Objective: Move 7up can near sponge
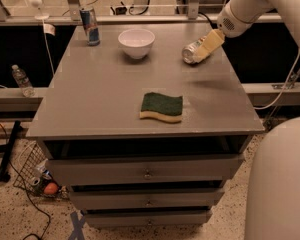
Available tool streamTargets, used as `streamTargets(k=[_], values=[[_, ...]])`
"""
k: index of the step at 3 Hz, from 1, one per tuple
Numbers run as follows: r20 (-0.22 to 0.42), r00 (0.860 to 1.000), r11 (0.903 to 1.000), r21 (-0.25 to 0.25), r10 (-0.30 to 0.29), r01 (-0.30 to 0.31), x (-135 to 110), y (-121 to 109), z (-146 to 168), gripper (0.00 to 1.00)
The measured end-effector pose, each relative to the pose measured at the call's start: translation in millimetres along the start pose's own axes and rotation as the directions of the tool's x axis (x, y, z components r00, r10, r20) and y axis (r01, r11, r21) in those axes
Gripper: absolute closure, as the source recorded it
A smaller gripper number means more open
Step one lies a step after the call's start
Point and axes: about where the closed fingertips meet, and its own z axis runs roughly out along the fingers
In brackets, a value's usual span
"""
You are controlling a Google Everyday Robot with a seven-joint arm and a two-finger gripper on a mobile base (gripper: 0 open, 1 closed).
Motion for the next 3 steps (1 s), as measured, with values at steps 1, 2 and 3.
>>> streamTargets(k=[1, 2, 3], values=[[0.013, 0.992, 0.9921, 0.016, 0.124, -0.125, -7.4, -3.4, 4.4, 0.00], [0.028, 0.960, 0.9581, 0.061, 0.279, -0.280, -24.9, -11.3, 8.0, 0.00], [0.004, 0.906, 0.9017, 0.092, 0.424, -0.423, -40.6, -10.9, 19.9, 0.00]])
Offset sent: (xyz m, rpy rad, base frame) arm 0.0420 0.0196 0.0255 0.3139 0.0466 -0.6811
